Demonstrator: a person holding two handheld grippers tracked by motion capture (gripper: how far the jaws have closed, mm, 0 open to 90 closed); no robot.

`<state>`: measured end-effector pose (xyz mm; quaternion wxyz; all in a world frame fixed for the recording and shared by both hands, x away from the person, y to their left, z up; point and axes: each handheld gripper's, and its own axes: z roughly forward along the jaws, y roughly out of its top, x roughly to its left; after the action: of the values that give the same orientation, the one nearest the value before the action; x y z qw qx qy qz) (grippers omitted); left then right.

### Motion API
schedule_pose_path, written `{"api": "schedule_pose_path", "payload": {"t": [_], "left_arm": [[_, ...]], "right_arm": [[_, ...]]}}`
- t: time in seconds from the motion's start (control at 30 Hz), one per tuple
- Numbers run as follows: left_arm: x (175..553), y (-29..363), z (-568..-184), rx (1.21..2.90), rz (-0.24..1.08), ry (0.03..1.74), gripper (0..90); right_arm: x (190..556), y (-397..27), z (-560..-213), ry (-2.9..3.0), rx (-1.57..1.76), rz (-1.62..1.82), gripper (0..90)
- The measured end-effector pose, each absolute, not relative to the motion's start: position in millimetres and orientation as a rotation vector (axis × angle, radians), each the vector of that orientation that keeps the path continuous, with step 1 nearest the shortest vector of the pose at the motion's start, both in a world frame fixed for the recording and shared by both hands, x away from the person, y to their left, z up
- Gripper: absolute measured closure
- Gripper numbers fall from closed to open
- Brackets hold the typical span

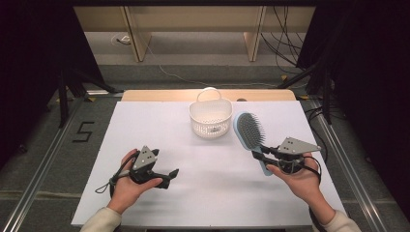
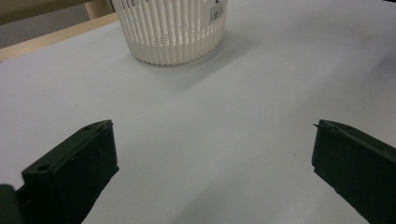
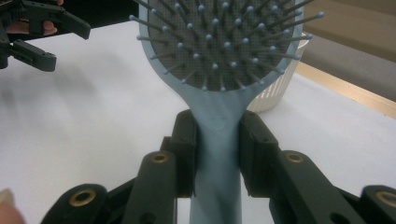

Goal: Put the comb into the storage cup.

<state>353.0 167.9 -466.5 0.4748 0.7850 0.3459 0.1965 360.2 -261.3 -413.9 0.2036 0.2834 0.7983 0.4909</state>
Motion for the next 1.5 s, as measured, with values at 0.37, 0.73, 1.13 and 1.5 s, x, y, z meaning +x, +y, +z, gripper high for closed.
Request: {"api": "schedule_pose_path", "payload": {"t": [0.37,0.73,1.13,1.5], "left_arm": [[353,168,-467,1.922,0.48,0.844,0.0],[353,167,-467,1.92,0.479,0.846,0.0],[353,167,-467,1.921,0.479,0.844,0.0],[353,167,-467,1.921,0.479,0.845,0.0]], "right_arm": [[363,-260,-413,2.21,0.811,1.409,70.5],[366,-259,-412,2.202,0.814,1.422,70.6],[370,-256,-410,2.187,0.821,1.432,70.6],[372,-256,-410,2.174,0.837,1.438,70.5]]}}
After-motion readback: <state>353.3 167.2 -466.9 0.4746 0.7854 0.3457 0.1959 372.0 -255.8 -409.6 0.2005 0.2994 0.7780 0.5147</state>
